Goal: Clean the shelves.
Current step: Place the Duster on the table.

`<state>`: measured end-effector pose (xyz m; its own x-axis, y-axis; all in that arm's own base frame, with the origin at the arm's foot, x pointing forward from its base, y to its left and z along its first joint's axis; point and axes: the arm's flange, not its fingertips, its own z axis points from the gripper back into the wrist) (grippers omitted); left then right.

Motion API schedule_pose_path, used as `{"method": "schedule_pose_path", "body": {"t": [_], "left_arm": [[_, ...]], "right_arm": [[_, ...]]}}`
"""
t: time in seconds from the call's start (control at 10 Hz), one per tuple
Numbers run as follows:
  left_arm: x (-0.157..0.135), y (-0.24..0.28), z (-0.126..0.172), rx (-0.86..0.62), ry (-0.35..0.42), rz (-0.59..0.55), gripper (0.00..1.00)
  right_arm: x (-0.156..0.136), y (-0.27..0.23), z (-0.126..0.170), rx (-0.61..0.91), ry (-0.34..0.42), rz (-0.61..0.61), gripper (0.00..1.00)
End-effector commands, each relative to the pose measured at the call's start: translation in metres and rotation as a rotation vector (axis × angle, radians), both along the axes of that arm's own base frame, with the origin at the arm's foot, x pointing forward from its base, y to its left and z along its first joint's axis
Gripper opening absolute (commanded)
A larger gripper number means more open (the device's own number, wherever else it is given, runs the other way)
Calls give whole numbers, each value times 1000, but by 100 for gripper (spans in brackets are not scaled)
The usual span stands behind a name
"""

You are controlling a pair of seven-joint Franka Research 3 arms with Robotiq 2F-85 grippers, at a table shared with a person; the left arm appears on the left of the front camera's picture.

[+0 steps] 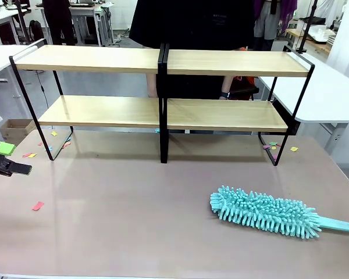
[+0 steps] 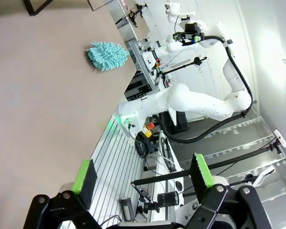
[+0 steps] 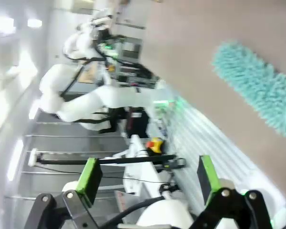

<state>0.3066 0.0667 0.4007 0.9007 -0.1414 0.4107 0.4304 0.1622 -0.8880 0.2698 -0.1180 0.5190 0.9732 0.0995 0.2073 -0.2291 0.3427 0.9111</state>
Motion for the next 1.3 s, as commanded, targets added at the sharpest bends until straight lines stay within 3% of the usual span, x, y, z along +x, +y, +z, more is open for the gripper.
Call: {"method": "schedule_pose_path", "body": {"t": [0.0,0.1,0.2,1.2], "left_arm": [[-1,-3,3,-27,6,9,100],[-1,-3,3,-27,6,9,100],[-1,-3,3,-27,6,9,100],[-1,-3,3,-27,6,9,100]], "right_arm": [[-11,5,20,150,144,-52,100],[-14,12,29,140,197,-27,100],[-9,1,8,76,58,-1,100],[-9,1,8,76,58,-1,100]]}}
